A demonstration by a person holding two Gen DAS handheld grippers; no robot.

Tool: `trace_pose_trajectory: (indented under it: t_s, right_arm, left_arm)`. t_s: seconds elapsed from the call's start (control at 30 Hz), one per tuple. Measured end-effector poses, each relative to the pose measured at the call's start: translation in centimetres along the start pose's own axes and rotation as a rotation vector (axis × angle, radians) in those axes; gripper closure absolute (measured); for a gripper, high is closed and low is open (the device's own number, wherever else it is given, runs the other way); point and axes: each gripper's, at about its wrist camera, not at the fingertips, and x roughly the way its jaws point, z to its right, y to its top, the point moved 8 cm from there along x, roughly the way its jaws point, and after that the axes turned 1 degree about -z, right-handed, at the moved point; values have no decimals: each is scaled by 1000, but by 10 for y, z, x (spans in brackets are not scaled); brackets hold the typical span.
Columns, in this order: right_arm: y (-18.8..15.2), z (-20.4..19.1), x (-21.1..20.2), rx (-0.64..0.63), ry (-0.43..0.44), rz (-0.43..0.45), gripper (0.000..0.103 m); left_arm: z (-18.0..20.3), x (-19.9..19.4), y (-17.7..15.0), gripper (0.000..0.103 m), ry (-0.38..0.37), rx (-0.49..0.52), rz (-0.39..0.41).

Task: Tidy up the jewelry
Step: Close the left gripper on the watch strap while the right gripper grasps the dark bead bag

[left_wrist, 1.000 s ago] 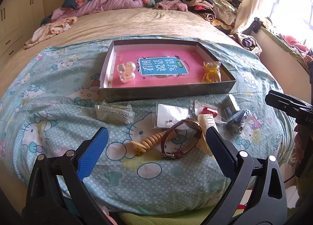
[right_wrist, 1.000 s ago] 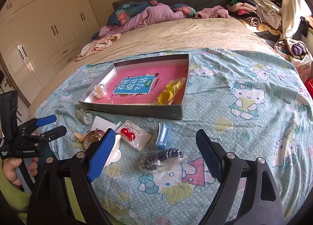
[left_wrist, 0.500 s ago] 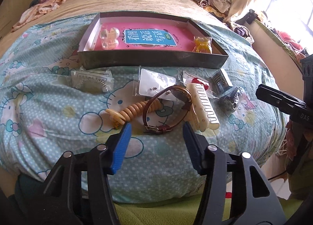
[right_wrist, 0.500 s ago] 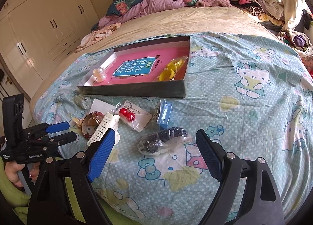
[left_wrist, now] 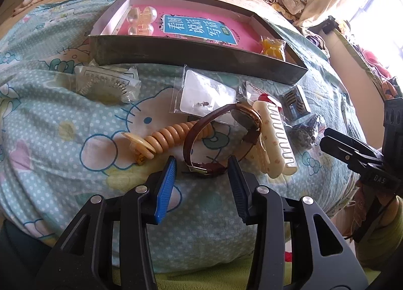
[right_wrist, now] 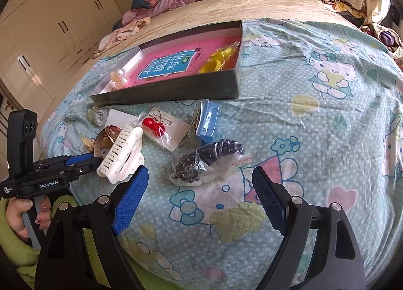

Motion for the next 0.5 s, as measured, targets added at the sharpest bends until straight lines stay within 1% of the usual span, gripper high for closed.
trace_pose_trajectory:
  t_s: [0.23, 0.37, 0.43, 0.47, 0.5]
  right_arm:
    - [1, 4, 24, -18, -37, -22, 19]
    - [6, 2, 33, -54, -61, -3, 16]
    - [7, 2, 38, -65, -75, 4, 15]
    - [8, 1, 40, -79, -83, 12, 15]
    - [8, 0, 42, -93, -94, 21, 15]
  left_arm:
    - [-1, 9, 7, 69, 6, -19, -3]
    - [-1, 13, 10, 70, 21, -15, 6]
    - [-2, 14, 11, 77, 32, -17, 8]
    - [-3, 14, 11, 84, 33, -20, 9]
    - [-5, 15, 11, 89, 34, -24, 9]
